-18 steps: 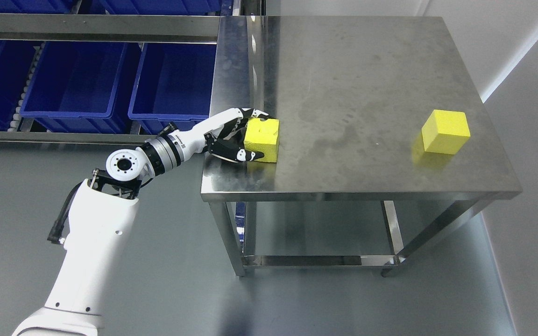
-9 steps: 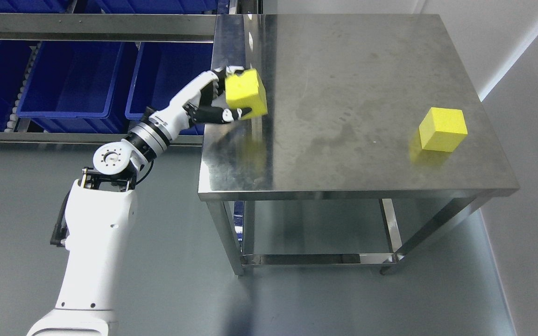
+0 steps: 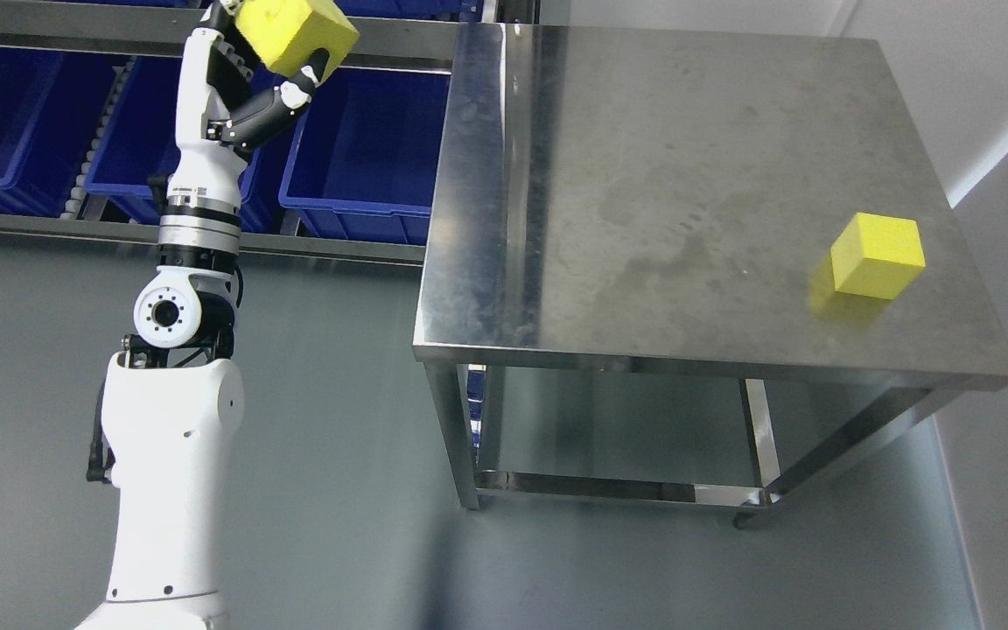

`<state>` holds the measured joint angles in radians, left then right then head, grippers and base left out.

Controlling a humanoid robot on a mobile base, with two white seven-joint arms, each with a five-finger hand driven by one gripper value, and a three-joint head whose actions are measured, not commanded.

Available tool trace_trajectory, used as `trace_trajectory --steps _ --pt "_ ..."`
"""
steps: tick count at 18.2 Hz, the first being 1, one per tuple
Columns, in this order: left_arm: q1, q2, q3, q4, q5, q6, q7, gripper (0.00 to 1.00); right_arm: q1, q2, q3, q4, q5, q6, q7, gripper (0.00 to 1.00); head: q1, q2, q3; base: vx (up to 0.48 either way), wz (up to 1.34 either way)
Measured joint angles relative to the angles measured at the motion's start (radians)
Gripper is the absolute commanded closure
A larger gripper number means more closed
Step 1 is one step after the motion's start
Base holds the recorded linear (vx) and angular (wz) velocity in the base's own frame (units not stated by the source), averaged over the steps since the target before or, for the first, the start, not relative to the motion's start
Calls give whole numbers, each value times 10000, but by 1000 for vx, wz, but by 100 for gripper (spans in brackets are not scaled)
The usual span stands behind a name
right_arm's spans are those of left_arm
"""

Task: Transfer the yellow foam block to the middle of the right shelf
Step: 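Lift the yellow cube up off the table with the left hand, then hold the cube raised in the left hand while turning toward the blue bins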

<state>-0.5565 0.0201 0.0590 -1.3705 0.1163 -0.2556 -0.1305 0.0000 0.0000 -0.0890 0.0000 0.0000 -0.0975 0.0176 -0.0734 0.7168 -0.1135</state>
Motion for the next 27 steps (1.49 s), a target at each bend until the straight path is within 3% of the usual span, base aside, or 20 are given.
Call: trace_trajectory --steps 10,18,27 --pt "1665 -123 868 -1106 139 -140 31 54 0 0 0 0 0 0 0 0 0 0 0 -15 569" --pt "2001 -166 1162 -1492 163 -146 21 54 -2 0 0 0 0 -1 0 0 0 -2 0 34 931" --pt "2080 -188 1307 -1679 170 -110 22 54 0 0 0 0 0 -38 0 0 0 -2 0 43 344"
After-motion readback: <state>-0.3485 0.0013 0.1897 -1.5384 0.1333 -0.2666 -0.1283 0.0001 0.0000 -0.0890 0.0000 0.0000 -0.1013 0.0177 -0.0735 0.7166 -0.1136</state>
